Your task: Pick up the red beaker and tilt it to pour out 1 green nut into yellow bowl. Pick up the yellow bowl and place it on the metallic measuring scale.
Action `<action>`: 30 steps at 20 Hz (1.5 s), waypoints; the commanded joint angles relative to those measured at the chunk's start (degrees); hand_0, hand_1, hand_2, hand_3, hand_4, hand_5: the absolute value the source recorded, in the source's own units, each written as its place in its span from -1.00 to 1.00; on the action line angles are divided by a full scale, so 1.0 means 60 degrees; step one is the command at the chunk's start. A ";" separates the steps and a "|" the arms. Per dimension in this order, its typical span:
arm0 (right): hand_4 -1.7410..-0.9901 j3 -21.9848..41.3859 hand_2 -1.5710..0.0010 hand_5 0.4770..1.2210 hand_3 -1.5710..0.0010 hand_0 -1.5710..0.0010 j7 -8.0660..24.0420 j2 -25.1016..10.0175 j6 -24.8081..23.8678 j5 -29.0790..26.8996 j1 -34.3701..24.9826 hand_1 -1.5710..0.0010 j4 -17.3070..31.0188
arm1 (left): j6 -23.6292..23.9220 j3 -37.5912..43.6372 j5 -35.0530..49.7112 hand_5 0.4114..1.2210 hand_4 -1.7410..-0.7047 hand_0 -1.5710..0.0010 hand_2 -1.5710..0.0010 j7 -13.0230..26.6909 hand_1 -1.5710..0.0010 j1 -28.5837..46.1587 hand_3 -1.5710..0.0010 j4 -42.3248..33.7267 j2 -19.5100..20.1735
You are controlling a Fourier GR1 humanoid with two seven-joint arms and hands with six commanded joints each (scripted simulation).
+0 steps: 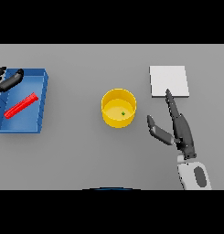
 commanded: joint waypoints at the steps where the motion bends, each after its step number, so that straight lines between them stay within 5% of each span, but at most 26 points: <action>1: 0.51 -0.0017 1.00 -0.43 1.00 1.00 0.0048 0.0020 -0.0025 -0.0009 -0.0058 1.00 0.0012 | 0.0082 -0.0007 -0.0079 -0.42 0.99 0.86 0.89 -0.0088 0.88 -0.0037 0.90 0.0032 -0.0011; 6: 0.62 0.0386 1.00 -0.39 1.00 1.00 0.0387 -0.0386 0.0138 0.0768 -0.0298 1.00 -0.0106 | 0.0632 0.0199 -0.0116 -0.34 0.99 0.96 0.96 -0.0645 0.96 -0.0030 0.97 -0.0061 -0.0092; 8: 0.56 0.0669 1.00 -0.32 1.00 1.00 0.0210 -0.0992 0.0785 0.1040 -0.0645 1.00 -0.0108 | 0.0618 0.0212 -0.0114 -0.31 0.99 0.97 0.98 -0.0593 0.97 -0.0081 0.98 -0.0076 -0.0051; 11: 0.43 0.1407 1.00 -0.38 1.00 1.00 0.0813 -0.1900 0.1388 0.2439 -0.1631 1.00 0.0267 | 0.0652 0.0284 0.0011 -0.36 0.97 0.99 0.99 -0.0844 0.99 0.0018 0.99 -0.0214 -0.0094; 17: 0.37 0.3204 1.00 -0.39 1.00 1.00 0.0104 -0.3203 0.2632 0.4782 -0.3800 1.00 0.1091 | 0.0609 0.0221 0.0042 -0.36 0.99 1.00 1.00 -0.0885 1.00 0.0131 1.00 -0.0212 -0.0172; 22: 0.41 0.4225 1.00 -0.39 1.00 1.00 -0.0608 -0.3454 0.3496 0.5598 -0.5183 1.00 0.2234 | 0.0543 0.0336 0.0226 -0.33 0.97 1.00 1.00 -0.0943 1.00 0.0202 1.00 -0.0365 -0.0104; 30: 0.34 0.5236 1.00 -0.39 1.00 1.00 -0.0565 -0.2977 0.4335 0.6302 -0.6591 1.00 0.3939 | 0.0557 0.0470 0.0384 -0.32 0.96 1.00 1.00 -0.1152 1.00 0.0388 1.00 -0.0479 -0.0004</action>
